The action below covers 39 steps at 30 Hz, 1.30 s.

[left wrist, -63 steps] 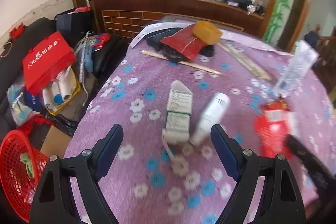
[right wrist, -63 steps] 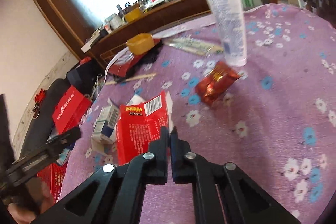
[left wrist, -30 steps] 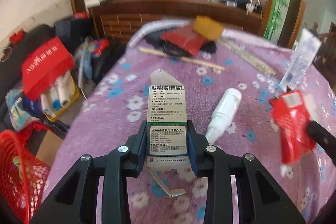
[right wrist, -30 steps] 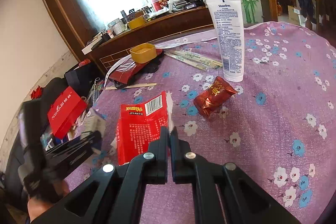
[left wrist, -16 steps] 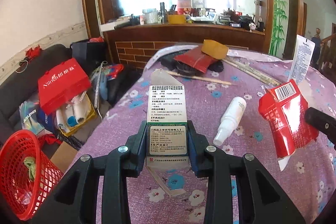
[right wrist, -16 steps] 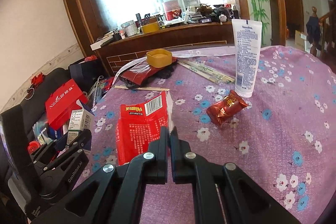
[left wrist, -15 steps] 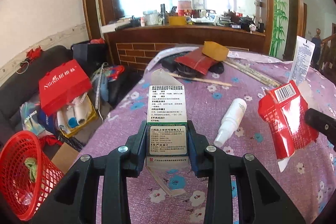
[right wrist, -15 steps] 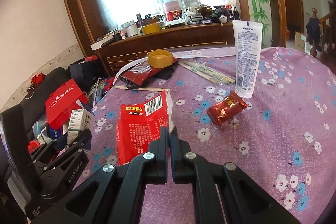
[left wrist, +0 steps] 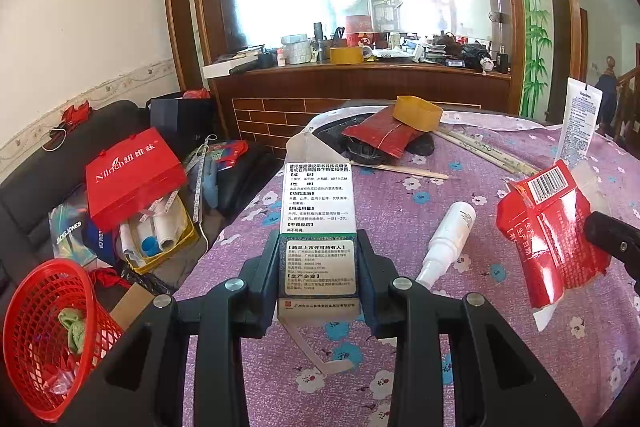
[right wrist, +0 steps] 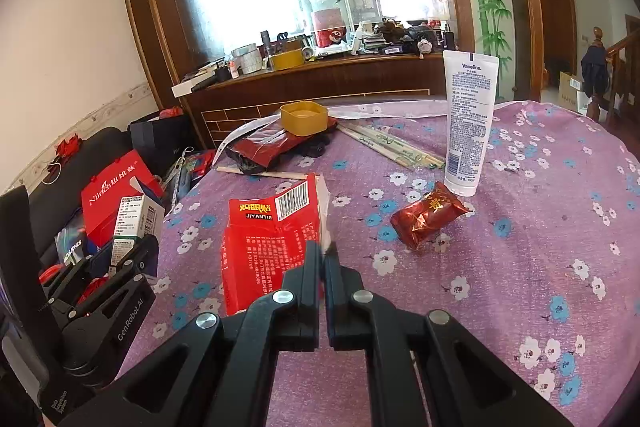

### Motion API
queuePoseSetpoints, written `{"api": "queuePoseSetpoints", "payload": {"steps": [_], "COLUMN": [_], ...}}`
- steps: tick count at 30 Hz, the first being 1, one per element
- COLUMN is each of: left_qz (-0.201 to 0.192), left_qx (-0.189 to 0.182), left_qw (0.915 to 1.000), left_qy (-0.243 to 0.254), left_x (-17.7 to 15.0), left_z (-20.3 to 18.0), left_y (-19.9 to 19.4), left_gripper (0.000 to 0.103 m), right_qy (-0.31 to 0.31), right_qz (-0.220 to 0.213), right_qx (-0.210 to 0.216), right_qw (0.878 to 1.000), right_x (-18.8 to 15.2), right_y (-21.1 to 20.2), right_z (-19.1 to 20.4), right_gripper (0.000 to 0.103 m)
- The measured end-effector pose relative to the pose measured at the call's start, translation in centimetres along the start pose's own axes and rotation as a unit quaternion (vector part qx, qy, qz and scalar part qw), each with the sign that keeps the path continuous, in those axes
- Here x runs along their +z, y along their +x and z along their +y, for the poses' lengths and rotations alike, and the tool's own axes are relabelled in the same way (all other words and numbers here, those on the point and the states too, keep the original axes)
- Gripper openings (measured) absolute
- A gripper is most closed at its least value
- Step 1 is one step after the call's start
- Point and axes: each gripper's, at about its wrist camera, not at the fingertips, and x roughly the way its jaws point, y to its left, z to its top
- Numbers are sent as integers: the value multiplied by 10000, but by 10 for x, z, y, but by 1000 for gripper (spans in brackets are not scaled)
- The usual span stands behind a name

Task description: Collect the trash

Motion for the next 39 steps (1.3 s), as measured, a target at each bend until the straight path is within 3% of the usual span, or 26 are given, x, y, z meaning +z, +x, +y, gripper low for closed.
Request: {"api": "queuePoseSetpoints", "payload": {"steps": [39], "left_qz": [-117], "left_qx": [102], "left_qw": [9998], "left_qy": [92], "left_x": [2], "left_z": [1], "left_y": [-5], "left_gripper": [33], "right_qy": [11], "right_qz": [-60], "right_qx": [-114], "right_qw": [9999], "right_x": [0], "right_y": [-2], "right_z": [-2], "right_gripper": [3]}}
